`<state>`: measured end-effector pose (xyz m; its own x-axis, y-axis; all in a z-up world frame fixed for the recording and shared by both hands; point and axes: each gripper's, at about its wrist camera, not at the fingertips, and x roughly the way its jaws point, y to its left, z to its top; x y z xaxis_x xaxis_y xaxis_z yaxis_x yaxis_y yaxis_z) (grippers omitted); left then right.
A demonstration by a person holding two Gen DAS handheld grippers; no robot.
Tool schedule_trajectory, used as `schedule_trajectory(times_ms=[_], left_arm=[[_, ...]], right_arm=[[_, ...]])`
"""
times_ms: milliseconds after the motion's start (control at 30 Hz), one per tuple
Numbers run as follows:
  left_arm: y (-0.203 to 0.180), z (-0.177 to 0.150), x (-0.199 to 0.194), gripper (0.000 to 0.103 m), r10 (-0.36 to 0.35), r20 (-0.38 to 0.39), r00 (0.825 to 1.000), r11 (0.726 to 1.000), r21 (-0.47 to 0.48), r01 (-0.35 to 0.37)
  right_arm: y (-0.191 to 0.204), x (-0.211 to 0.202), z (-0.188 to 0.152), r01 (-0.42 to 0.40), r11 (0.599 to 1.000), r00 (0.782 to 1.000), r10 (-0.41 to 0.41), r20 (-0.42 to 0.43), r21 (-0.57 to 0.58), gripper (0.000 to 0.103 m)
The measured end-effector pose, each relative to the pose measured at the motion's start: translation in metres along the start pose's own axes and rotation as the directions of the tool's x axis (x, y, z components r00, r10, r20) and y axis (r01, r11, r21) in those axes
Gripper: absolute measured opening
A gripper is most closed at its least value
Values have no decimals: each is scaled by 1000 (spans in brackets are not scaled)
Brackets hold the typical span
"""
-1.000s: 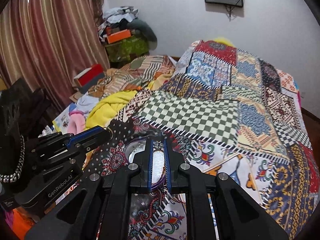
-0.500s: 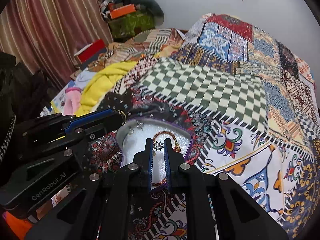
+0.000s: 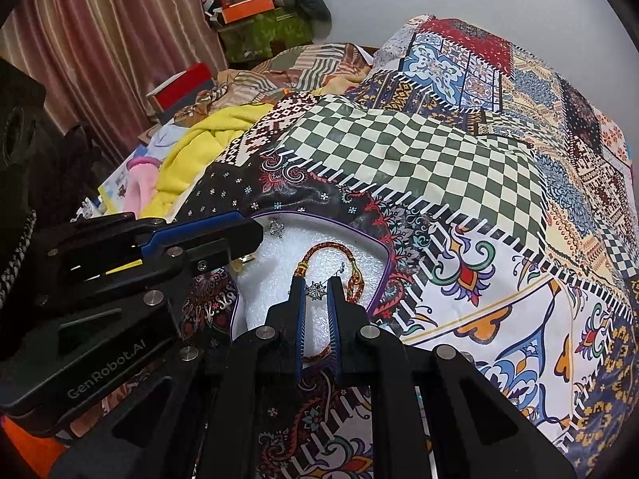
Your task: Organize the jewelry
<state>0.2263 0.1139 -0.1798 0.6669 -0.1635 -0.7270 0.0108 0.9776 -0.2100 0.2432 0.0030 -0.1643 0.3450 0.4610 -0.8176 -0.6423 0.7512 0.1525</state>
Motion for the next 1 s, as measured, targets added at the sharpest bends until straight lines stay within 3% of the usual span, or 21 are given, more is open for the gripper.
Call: schedule_trajectory(times_ms=[267,367,533,1000], left_arm=[[3,4,-13,8,28,18,999,999,-20,-28],[4,4,-20,14,46,24,999,999,-25,-45],[4,5,-37,23,62,50,997,998,-32,-60],[-30,6,-88,37,65,131,989,998,8,-67]], right_arm=[[11,-4,-2,8,998,1000,-9,-21,-56,12],[14,-8,-3,13,998,1000,-14,-20,-63,21],[14,-22,-4,24,998,1000,-24,1,-53,23],[-22,-119,-13,95,992,979,-109,170,85,23]])
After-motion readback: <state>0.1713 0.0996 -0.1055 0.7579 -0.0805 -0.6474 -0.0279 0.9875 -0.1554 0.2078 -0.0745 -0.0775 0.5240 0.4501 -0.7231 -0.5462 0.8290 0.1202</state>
